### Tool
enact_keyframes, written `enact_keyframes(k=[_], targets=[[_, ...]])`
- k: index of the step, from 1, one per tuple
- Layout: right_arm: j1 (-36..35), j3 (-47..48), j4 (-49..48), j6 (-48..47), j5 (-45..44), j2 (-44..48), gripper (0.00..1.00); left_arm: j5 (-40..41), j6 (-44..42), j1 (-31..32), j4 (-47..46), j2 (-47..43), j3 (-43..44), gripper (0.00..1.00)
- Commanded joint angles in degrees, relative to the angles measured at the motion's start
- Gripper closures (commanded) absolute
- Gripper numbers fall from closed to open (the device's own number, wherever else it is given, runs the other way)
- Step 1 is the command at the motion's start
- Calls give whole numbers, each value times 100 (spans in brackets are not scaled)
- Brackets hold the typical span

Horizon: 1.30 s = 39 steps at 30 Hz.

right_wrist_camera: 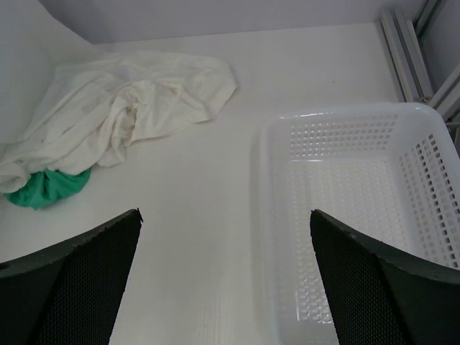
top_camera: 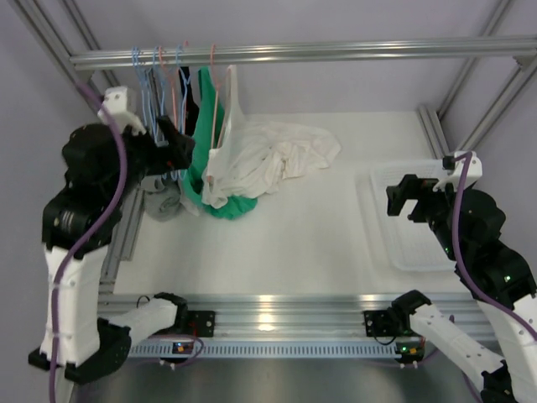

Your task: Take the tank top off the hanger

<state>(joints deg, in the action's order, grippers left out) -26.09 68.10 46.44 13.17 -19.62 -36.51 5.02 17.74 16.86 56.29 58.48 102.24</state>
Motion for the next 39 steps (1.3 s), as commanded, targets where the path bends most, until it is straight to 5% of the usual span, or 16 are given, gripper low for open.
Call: enact_keyframes(k=[1,5,8,9,15,16,19,25,29,39], targets=[[-37,-129,-170,63,168,-31,1,-414,-183,141,-92,1286,767,1],[-28,-217,-179,10,327,-40,1,139,-428,493,-118,2385,1683,7],[-37,-297,-196,19,502,-5,1,202,-490,502,-232,2817,1931,20],[-37,-306,-188,10,564,4,1,184,-482,511,-311,2896,1932,31],[-37,-332,-187,-7,836,109,1,869,-438,520,-478,3065,1345,41],[-28,-323,-205,-25,845,109,1,869,-438,520,-592,3012,1265,51],[-28,-341,-223,-60,810,109,1,765,-429,520,-690,2950,1089,63],[-37,-446,-275,-42,854,109,1,720,-552,520,-813,3003,939,64],[-37,-516,-319,-16,845,135,1,729,-534,520,-901,2976,746,100],[-37,-674,-433,1,828,136,1,466,-649,528,-1173,2950,929,100]])
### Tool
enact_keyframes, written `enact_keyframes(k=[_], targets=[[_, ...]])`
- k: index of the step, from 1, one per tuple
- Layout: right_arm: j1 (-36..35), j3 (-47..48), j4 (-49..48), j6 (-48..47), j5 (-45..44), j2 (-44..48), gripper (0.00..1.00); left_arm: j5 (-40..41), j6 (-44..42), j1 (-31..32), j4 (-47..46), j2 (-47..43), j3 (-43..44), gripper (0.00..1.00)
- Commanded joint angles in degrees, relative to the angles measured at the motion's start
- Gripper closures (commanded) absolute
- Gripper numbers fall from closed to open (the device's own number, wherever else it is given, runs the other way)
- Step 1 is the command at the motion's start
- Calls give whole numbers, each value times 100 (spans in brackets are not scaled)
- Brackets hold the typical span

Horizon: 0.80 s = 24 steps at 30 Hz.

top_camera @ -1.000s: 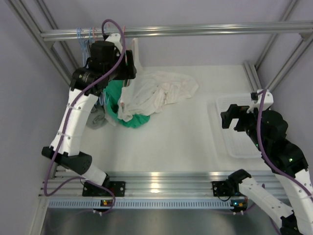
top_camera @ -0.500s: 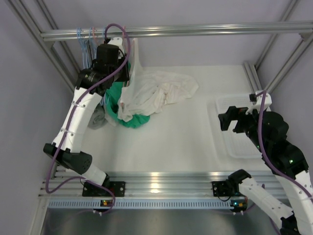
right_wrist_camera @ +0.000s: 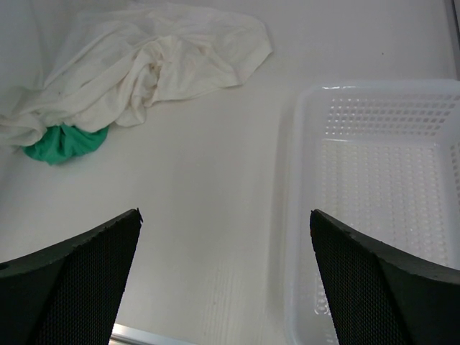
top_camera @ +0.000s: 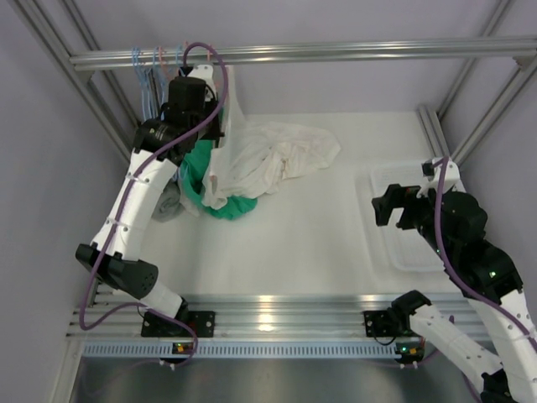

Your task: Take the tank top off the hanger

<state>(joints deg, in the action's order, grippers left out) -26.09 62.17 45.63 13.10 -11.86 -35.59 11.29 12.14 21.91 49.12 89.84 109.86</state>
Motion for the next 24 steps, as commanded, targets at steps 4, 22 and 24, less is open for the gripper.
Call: enact_keyframes(k=[4,22,24], targets=[[-37,-223,-502,34,157,9,1,-407,-116,41,-465,-309,360,100],[-37,-390,-1143,96,702,-211,1,-1102,227,103,-439,-1565,-834,100],[-37,-355,-1318,113,1104,-334,1,-1522,271,129,-447,-1924,-1080,100]])
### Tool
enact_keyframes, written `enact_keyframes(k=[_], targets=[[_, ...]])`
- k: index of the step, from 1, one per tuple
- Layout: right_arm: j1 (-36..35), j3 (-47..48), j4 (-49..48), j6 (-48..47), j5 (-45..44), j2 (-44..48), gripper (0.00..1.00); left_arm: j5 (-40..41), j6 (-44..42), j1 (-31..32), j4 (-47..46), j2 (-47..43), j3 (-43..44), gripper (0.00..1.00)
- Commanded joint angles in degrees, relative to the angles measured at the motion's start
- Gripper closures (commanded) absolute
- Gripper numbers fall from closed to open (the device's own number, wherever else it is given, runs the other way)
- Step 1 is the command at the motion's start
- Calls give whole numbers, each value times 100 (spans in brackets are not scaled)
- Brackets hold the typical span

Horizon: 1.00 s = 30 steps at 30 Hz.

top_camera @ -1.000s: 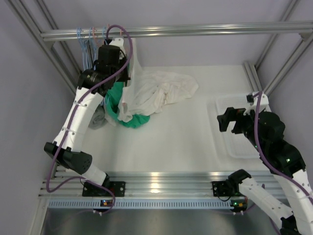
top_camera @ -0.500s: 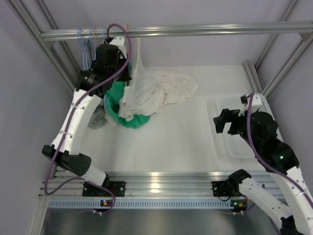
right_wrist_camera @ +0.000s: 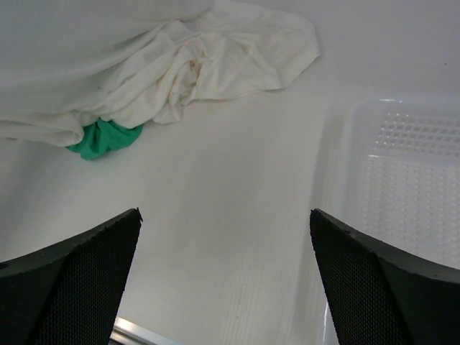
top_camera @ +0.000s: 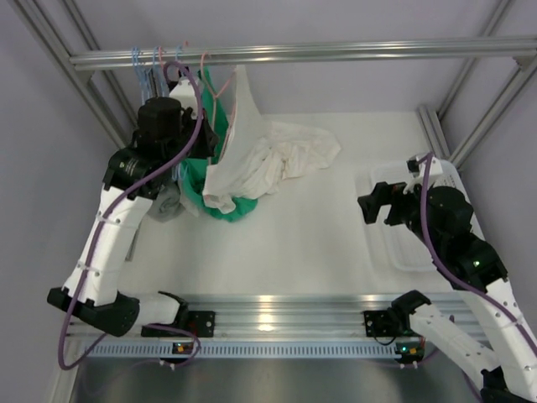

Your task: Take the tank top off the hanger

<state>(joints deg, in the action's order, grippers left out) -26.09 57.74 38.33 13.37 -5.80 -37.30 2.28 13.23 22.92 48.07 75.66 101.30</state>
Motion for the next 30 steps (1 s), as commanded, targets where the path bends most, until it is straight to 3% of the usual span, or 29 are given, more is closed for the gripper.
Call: enact_keyframes(k=[1,6,10,14,19,30], targets=[[-37,89,-859,79,701,-216,0,-728,188,37,-343,-647,-477,100],[-37,133,-2019,210,2421,-838,1,-1282,171,55,-334,-1508,-1216,100],[-168,194,-3224,526,3120,-1656,1,-1889,267,55,-299,-1905,-1630,100],[-765,920,-3525,195,2708,-2709,5,-2257,276,55,-246,-2143,-2034,100],[-1556,1644,-3508,-97,1127,-3292,16,-2593,267,55,-211,-2362,-2325,100],[-1926,2250,-3375,-493,185,-4180,34,-3102,311,55,-202,-2389,-2255,100]])
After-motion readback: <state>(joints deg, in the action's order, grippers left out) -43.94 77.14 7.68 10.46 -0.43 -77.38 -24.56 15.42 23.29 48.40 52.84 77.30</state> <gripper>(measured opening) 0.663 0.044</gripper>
